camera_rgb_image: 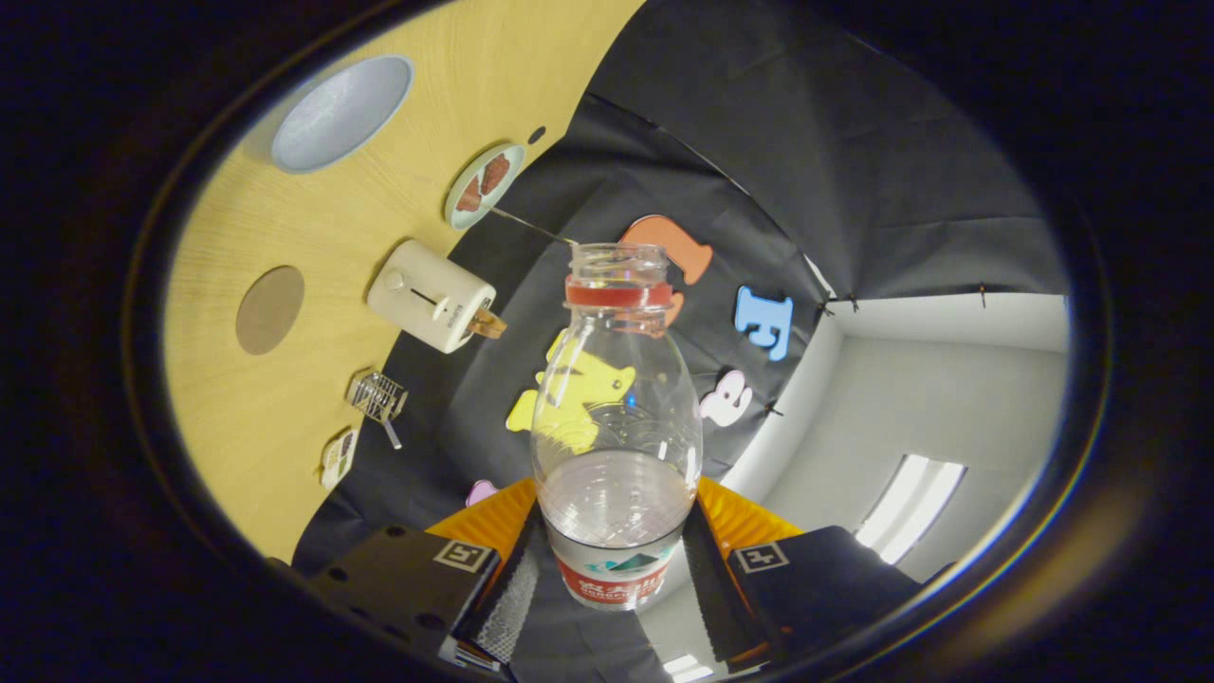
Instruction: Take the bottle from table, then pour the juice into the cup, finally place the bottle on the coaster
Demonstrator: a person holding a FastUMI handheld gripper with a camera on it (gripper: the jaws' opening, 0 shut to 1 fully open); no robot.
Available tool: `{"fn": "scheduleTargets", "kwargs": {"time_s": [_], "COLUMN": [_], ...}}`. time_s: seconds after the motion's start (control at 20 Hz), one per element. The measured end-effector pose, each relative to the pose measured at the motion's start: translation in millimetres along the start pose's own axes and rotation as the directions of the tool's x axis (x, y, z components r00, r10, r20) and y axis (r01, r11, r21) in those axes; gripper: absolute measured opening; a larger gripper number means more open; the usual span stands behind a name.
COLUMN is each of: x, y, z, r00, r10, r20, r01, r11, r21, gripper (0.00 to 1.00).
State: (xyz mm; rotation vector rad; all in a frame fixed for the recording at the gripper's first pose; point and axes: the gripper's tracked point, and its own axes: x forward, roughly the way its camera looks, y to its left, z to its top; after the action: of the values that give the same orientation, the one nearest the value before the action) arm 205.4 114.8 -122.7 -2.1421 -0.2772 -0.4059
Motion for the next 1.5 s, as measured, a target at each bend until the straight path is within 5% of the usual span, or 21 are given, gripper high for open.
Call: {"fn": "scheduleTargets", "kwargs": {"time_s": [0.75, 1.0, 1.2, 1.4, 1.5], "x": [0, 2, -1, 2, 3], "y": [-3, 16, 43, 42, 47], "z": [6, 0, -7, -15, -17], "r00": [1.0, 0.996, 0.967, 0.954, 0.939], "r10": [-0.014, 0.074, 0.246, 0.287, 0.334], "r20": [0.001, -0.044, -0.073, -0.09, -0.078], "r01": [0.014, -0.065, -0.188, -0.183, -0.186], "r11": [1.0, 0.981, 0.874, 0.791, 0.686], "r21": [0.022, 0.183, 0.448, 0.584, 0.703], "gripper": [0.78, 0.78, 0.78, 0.79, 0.79]}}
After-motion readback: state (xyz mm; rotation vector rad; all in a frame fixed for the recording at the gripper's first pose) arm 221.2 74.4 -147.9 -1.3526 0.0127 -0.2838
